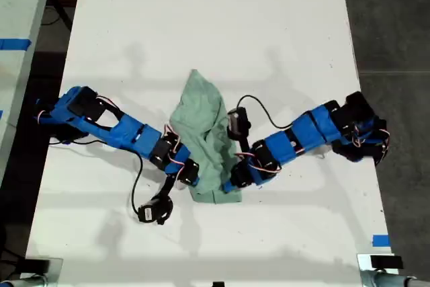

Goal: Fold t shirt

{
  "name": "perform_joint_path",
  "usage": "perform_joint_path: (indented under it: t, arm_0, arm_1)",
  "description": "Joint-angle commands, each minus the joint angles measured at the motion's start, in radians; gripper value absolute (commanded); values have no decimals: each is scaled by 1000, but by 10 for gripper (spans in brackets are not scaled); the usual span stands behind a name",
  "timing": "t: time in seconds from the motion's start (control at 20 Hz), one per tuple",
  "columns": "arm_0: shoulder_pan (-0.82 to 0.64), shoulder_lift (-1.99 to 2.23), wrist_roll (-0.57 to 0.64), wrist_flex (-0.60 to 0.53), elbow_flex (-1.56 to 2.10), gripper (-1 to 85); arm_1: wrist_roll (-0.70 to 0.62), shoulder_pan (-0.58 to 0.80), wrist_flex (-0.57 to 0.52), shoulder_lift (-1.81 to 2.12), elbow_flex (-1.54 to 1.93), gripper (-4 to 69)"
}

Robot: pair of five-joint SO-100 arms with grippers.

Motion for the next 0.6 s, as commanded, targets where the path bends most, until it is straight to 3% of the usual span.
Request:
perform_joint_path:
  t: [0.0,0.05,0.15,0.3,0.35,0.55]
  arm_0:
    - [12,14,14,9,-31,-4]
    - [14,17,15,9,-31,-4]
    - [17,26,28,17,-31,-4]
    - [46,87,67,35,-35,-4]
    - [61,130,81,40,-35,-4]
    - [71,313,80,141,0,-4]
  arm_1:
    - [11,-25,-63,-31,-78,145]
    - [14,-29,-66,-72,-112,-2]
    - [9,-46,-60,-140,-192,-2]
    - [-12,-97,44,-273,-502,-2]
    - [-26,-110,2,-255,-497,-2]
    - [-124,-80,21,-83,-480,-2]
